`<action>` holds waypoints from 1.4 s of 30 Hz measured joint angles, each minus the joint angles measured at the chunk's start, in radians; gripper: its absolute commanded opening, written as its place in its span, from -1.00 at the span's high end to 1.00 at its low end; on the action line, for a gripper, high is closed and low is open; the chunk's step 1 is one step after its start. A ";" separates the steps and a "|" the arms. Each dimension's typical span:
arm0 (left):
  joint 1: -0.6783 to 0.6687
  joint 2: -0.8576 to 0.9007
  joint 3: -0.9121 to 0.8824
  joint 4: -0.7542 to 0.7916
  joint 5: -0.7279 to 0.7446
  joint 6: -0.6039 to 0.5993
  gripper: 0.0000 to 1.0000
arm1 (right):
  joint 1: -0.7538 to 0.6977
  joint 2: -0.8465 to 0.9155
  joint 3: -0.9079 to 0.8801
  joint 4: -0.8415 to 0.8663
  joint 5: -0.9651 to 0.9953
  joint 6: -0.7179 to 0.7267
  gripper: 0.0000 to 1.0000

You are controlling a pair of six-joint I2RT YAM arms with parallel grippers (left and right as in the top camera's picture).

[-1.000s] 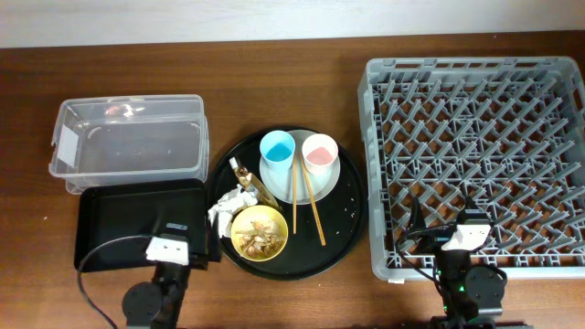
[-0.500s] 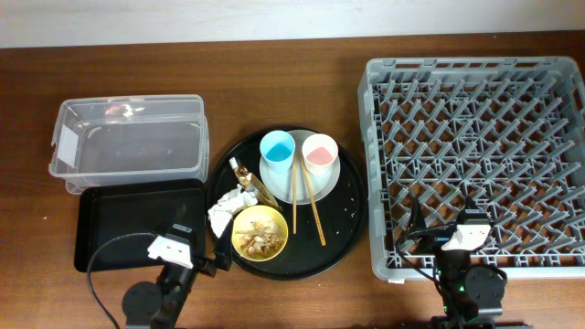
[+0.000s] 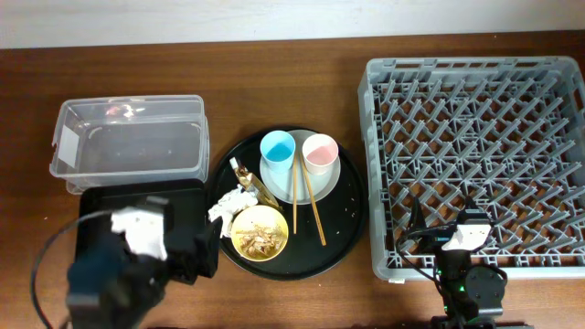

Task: Sort waste into correct bins and load items into the dishwasher rack
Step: 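Reach the left gripper to the yellow plate and grasp its rim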

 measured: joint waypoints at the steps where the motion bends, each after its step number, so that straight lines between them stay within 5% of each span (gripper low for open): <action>1: 0.000 0.045 0.033 -0.028 0.007 0.000 -0.99 | 0.000 0.000 0.000 0.000 0.000 0.000 -0.97; 4: 0.000 0.238 0.150 -0.089 0.095 0.001 -0.99 | 0.000 0.000 0.000 0.000 0.000 0.001 -0.97; 5: 0.000 0.264 0.161 -0.089 0.117 0.002 -0.83 | 0.000 0.000 0.000 0.000 0.000 0.000 -0.97; 7: 0.000 0.333 0.172 -0.089 0.165 0.007 0.04 | 0.000 0.000 0.000 0.000 0.000 0.000 -0.97; 11: -0.001 0.425 0.172 -0.119 0.219 0.007 0.58 | 0.000 0.000 0.000 0.000 0.000 0.000 -0.97; 27: -0.256 0.735 0.173 -0.201 -0.034 0.003 0.57 | 0.000 0.000 0.000 0.000 0.000 0.001 -0.97; 42: -0.367 0.870 0.173 -0.153 -0.067 -0.024 0.57 | 0.000 0.000 0.000 0.000 0.000 0.001 -0.97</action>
